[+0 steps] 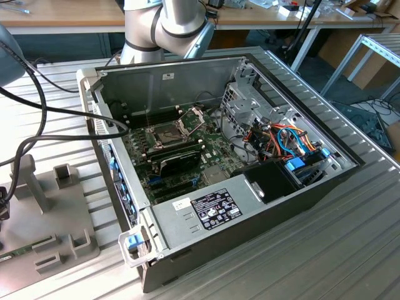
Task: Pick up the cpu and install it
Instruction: 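Pick up the cpu and move it towards the insertion slot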
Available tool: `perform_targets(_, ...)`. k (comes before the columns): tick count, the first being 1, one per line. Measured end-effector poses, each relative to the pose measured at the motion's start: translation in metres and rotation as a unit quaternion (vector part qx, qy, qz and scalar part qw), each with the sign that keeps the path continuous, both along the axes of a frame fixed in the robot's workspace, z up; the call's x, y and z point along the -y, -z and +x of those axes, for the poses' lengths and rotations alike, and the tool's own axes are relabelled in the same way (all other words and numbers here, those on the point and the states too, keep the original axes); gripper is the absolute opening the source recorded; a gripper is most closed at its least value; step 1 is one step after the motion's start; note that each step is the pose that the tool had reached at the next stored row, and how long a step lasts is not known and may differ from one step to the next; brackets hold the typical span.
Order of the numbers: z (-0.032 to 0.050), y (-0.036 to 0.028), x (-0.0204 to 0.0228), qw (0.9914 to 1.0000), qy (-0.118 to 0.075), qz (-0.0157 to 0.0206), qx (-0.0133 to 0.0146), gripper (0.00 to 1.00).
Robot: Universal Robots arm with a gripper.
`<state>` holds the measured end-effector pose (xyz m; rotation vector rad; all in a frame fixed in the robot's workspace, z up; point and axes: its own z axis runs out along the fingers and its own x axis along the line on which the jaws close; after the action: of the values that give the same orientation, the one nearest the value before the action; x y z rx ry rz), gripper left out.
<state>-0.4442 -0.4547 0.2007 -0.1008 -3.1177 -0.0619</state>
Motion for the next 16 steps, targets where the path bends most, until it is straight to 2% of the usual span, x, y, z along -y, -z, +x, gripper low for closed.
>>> perform_targets(16, -0.0018, 0.0022, 0.0005, 0.99998, -0.005, -0.0019, 0.0000, 0.68)
